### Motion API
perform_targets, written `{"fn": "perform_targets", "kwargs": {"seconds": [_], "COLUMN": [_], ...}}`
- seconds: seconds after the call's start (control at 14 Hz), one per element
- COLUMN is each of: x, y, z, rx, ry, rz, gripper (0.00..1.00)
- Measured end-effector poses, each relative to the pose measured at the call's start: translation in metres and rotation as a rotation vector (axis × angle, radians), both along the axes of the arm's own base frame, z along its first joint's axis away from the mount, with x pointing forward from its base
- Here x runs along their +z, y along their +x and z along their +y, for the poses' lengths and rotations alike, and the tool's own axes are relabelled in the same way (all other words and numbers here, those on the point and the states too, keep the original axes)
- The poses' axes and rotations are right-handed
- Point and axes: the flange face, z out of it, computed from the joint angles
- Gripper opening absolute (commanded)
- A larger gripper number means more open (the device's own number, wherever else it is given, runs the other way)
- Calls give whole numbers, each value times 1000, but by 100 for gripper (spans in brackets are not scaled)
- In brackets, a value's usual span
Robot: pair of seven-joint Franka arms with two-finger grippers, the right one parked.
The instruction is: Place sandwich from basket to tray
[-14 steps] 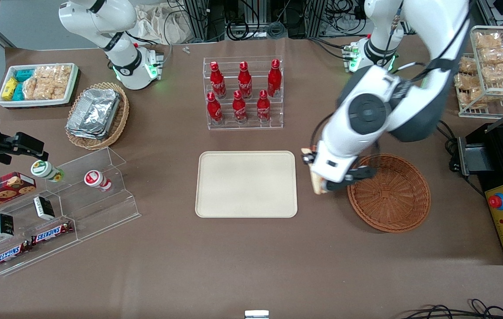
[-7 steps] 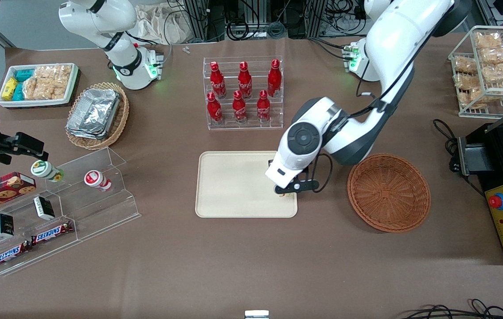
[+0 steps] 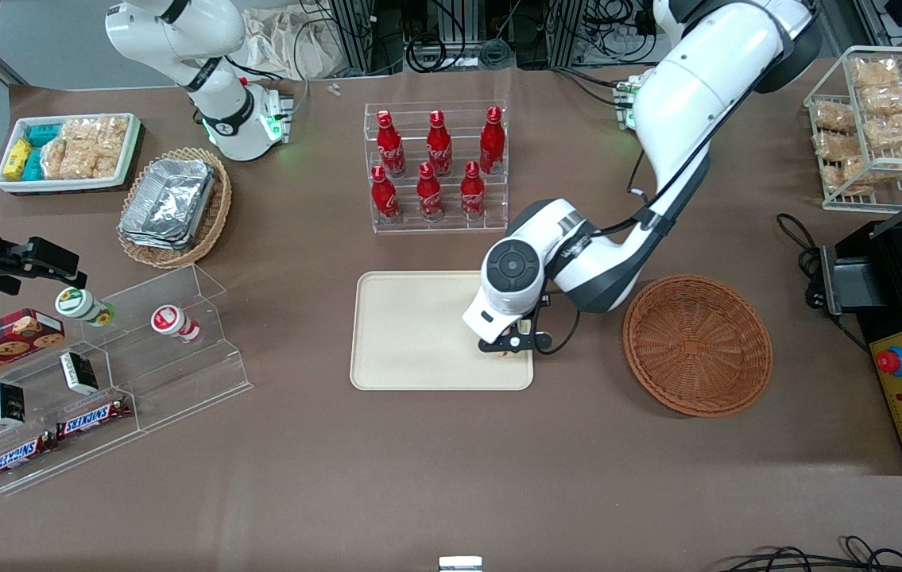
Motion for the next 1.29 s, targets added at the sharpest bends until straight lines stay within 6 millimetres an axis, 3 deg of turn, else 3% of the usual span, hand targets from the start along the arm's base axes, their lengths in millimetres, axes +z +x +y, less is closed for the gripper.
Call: {"fn": "perform_targets", "kwargs": {"seconds": [0.14, 0.21, 0.29, 0.36, 0.64, 0.79, 0.86, 1.0, 1.29], "x": [-16, -21, -24, -26, -25, -11, 4, 53, 163], "y": [-3, -4, -5, -5, -4, 2, 7, 22, 62], "z": [-5, -7, -8, -8, -7, -5, -3, 15, 101], "rx": [-18, -21, -22, -22, -21, -13, -7, 26, 184], "ry": [-2, -5, -4, -4, -4, -1, 5, 20, 13], "rz": [-5, -2, 2, 4, 2, -9, -21, -66, -159], "gripper": [8, 19, 47, 99, 100, 100, 100, 100, 100]}}
